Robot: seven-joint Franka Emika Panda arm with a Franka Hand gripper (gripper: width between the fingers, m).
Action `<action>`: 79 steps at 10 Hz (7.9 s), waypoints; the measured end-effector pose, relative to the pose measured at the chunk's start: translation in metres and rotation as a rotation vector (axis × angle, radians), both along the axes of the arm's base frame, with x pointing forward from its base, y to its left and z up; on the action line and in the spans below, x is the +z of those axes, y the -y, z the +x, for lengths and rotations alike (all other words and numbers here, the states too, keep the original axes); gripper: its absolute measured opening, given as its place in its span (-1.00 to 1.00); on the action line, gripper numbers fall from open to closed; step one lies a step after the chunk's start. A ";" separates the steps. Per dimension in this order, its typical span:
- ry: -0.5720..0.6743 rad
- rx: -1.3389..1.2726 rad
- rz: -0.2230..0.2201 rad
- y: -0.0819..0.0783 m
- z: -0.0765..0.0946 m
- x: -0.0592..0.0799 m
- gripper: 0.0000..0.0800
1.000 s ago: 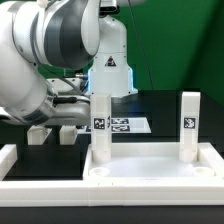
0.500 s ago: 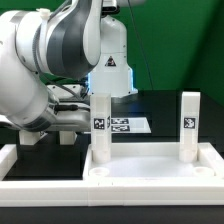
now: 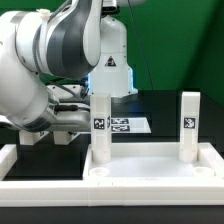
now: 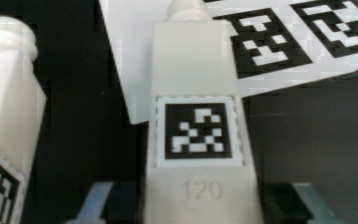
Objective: Assemble desk
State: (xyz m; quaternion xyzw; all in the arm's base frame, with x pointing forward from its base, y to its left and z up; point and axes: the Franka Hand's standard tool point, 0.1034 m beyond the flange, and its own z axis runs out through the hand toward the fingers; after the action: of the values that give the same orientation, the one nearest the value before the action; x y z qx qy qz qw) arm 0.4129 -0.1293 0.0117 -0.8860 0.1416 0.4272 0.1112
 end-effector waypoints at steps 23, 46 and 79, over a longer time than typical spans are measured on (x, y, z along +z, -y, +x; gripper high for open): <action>0.744 -0.029 -0.348 -0.131 0.160 0.188 -0.27; 1.598 0.291 -0.338 -0.210 0.227 0.150 -0.27; 1.517 0.358 -0.288 -0.241 0.221 0.104 -0.27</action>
Offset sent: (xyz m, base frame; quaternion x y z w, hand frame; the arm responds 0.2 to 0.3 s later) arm -0.0004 -0.0180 0.0982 0.0410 -0.0432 -0.0241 0.9979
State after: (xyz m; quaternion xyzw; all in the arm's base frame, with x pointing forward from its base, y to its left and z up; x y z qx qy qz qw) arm 0.6342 0.1120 0.1160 -0.9504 -0.0635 -0.3043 -0.0087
